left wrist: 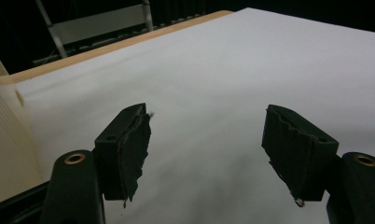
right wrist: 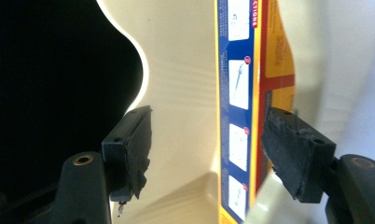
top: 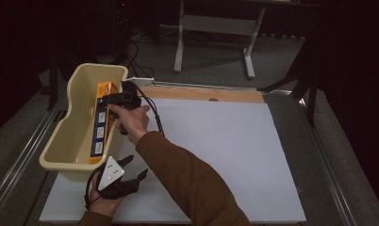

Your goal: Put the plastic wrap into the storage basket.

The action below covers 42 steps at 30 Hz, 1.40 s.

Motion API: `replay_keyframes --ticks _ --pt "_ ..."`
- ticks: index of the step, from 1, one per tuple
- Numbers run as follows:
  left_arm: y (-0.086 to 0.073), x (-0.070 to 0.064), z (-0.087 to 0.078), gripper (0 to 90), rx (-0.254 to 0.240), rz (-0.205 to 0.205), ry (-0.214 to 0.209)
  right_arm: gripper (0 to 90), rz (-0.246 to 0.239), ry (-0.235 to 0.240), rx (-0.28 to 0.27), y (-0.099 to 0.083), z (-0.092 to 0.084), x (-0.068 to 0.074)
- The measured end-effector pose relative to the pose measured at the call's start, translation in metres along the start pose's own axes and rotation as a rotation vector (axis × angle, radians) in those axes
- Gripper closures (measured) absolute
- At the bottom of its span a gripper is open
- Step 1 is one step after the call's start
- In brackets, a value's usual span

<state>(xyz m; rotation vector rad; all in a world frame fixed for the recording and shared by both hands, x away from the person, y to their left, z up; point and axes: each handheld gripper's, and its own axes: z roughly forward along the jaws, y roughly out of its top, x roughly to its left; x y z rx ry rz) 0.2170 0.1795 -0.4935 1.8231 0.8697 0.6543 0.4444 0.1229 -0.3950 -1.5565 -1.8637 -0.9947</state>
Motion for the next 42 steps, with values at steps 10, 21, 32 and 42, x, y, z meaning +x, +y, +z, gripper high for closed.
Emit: replay_keyframes --ticks 10,21,32,42 --pt "0.000 -0.001 0.000 31.6 0.005 0.006 0.003 38.9 -0.203 -0.024 0.004 -0.004 -0.025 -0.004" --pt "0.000 -0.001 -0.002 31.6 0.007 0.004 0.006 38.7 -0.644 -0.206 -0.098 -0.035 -0.076 -0.017" --pt "-0.001 -0.003 -0.001 31.7 0.017 0.009 0.006 36.9 -0.853 -0.292 -0.209 -0.082 -0.137 -0.067" --pt "-0.001 -0.004 0.001 32.3 0.031 0.014 0.004 30.1 -0.936 -0.372 -0.257 -0.128 -0.173 -0.135"
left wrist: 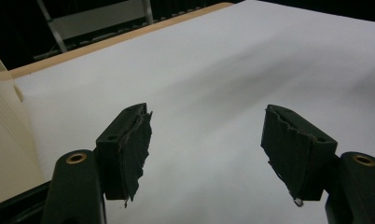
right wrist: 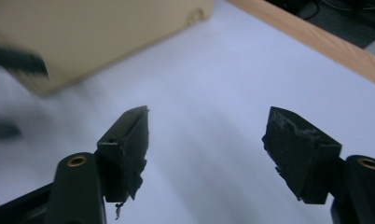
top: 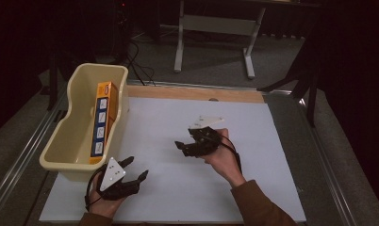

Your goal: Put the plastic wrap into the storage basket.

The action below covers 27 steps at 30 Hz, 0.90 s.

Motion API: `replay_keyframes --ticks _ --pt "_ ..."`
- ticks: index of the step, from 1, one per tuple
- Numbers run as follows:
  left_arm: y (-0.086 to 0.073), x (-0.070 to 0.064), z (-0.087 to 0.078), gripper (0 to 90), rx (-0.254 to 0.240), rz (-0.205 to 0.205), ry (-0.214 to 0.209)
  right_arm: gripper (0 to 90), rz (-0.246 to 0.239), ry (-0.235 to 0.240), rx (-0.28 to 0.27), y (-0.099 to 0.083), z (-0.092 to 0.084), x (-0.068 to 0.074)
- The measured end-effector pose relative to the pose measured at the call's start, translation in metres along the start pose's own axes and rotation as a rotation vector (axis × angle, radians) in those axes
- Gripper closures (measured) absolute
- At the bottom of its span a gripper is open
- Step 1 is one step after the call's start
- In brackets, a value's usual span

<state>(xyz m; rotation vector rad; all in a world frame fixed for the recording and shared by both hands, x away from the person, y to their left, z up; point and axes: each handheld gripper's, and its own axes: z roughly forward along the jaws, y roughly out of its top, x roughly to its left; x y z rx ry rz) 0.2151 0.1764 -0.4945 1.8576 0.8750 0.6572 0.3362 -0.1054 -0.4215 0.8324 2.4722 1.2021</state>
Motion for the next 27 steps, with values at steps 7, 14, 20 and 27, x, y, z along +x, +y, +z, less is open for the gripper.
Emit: replay_keyframes --ticks 7,14,20,27 --pt "0.000 -0.001 0.002 32.3 0.010 0.000 0.005 26.2 -0.065 -0.082 0.027 -0.052 -0.027 -0.011" --pt "-0.001 -0.001 0.003 32.3 0.025 -0.002 0.010 26.3 0.000 -0.129 0.012 -0.103 -0.053 -0.037" --pt "-0.001 -0.001 0.007 32.1 0.045 0.000 0.004 27.5 0.112 -0.171 -0.054 -0.141 -0.079 -0.050" --pt "-0.001 -0.001 0.008 32.2 0.062 -0.006 0.009 24.9 0.117 -0.197 -0.100 -0.168 -0.106 -0.045"
